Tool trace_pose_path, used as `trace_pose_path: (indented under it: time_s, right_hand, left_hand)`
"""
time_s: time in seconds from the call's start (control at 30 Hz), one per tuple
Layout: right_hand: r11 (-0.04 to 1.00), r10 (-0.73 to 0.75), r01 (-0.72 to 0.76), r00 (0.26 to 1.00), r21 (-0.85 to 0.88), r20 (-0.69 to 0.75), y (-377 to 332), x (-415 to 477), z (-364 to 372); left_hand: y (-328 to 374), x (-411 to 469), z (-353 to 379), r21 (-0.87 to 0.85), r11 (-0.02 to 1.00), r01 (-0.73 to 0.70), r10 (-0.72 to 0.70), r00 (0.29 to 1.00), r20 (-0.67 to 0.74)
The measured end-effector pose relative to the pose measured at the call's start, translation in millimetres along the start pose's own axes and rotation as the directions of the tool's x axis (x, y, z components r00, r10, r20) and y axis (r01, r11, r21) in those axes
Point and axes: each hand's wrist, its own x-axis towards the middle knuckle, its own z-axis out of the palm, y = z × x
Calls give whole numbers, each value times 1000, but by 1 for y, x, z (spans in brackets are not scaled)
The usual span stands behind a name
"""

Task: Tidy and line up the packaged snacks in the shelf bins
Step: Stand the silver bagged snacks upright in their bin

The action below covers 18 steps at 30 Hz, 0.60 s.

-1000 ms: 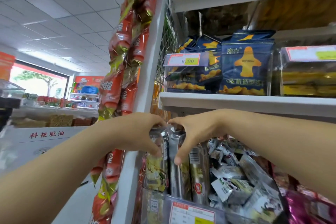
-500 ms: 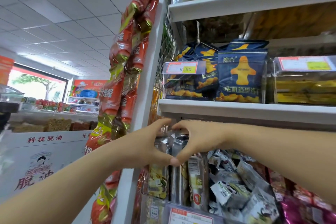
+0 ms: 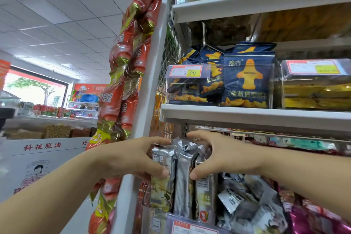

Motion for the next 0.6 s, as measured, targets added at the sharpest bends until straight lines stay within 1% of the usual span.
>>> trace_pose_path:
  time_s: [0.1, 0.2, 0.3, 0.33, 0.4, 0.43, 0.47, 0.53, 0.6]
  right_hand:
    - [997, 38, -32, 995, 68, -91, 4, -6, 11]
    - [997, 62, -52, 980, 55, -191, 4, -8, 22]
    - [998, 45, -33, 957, 49, -287, 3, -8, 28]
    - [998, 41, -27, 953, 50, -301, 3, -9, 29]
    - [998, 35, -13, 944, 69, -329, 2, -10, 29]
    - [996, 34, -5, 938, 86, -344, 1, -10, 28]
    - [995, 37, 0, 933, 104, -358, 0, -10, 27]
    - [992, 38, 12, 921, 127, -387, -2, -9, 24]
    - [992, 43, 10, 908, 125, -416, -3, -9, 19]
  left_hand:
    - [0, 2, 3, -36, 999, -8, 9, 999, 40]
    - [1, 4, 9, -33, 999, -26, 29, 997, 72]
    - [-1, 5, 9, -75, 997, -23, 27, 998, 58]
    - [-1, 5, 9, -77, 997, -23, 27, 999, 42]
    - [-1, 4, 10, -8, 1000, -30, 30, 1000, -6]
    - [0, 3, 11, 26, 999, -45, 46, 999, -28]
    - [2, 3, 12, 25, 997, -75, 76, 996, -53]
    - [7, 3, 12, -52, 986, -160, 153, 980, -125]
    - [15, 0, 9, -87, 962, -259, 234, 946, -226]
